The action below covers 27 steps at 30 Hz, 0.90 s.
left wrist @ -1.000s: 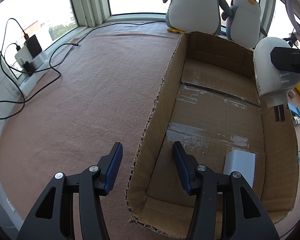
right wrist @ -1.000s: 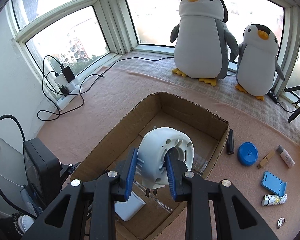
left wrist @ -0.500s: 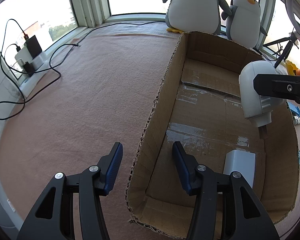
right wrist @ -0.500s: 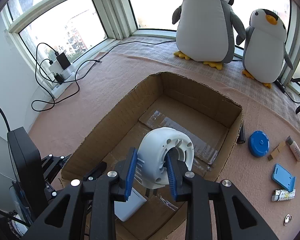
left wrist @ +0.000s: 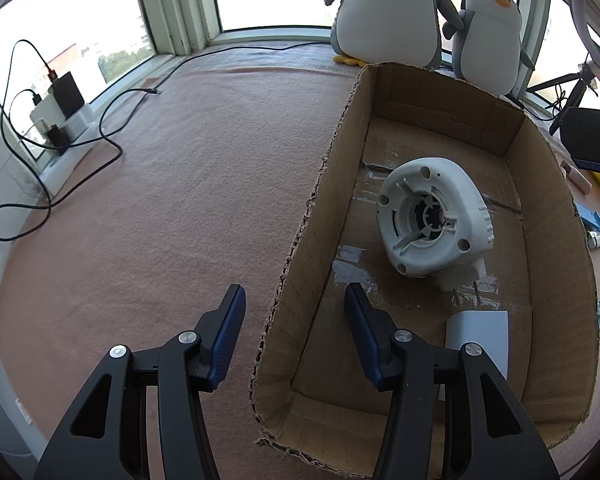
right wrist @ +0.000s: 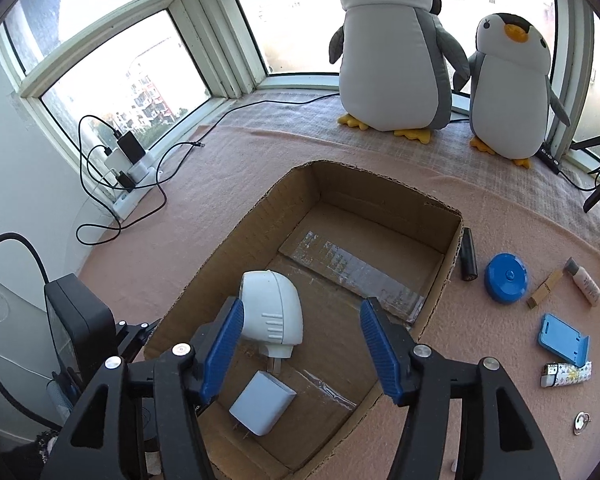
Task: Organize rigid objects
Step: 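Open the right gripper to release the repeller in the box, then move the right tool to the silver keys on the ring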
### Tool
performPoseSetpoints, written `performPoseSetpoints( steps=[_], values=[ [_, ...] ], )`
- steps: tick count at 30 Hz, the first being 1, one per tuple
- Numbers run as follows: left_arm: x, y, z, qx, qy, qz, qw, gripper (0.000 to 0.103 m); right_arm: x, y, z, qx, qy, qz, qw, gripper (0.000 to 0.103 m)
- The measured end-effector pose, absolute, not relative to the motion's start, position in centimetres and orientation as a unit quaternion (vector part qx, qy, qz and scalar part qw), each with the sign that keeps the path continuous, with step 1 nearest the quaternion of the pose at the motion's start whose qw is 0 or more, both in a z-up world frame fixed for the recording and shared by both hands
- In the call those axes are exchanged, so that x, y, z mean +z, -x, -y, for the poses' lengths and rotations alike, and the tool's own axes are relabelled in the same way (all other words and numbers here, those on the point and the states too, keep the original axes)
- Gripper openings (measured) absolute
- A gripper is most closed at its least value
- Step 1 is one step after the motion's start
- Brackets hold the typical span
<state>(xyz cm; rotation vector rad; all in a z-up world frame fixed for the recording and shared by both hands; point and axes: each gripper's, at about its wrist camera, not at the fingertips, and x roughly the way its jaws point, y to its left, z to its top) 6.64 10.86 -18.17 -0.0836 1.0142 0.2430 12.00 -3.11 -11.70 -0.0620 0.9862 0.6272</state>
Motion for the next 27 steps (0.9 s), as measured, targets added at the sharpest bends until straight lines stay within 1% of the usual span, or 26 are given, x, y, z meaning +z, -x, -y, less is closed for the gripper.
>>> performPoseSetpoints(
  steps=[12,20,27],
  values=[
    [-18.1,-6.4,-11.0,0.115,0.038,-0.483,0.867,0.051,-9.0,-10.5,9.9,0.263,-0.013,-0.447,0.855,0.057],
    [-17.9,-6.3,-10.9,0.115,0.034,-0.483,0.867,0.051,-8.7,-9.0,18.0,0.207,-0.063,-0.443,0.870,0.057],
    [-17.9,-6.4,-10.8,0.115,0.031,-0.483,0.867,0.051,-10.1,-8.6,26.7,0.131,-0.143,-0.453,0.870,0.057]
  ],
)
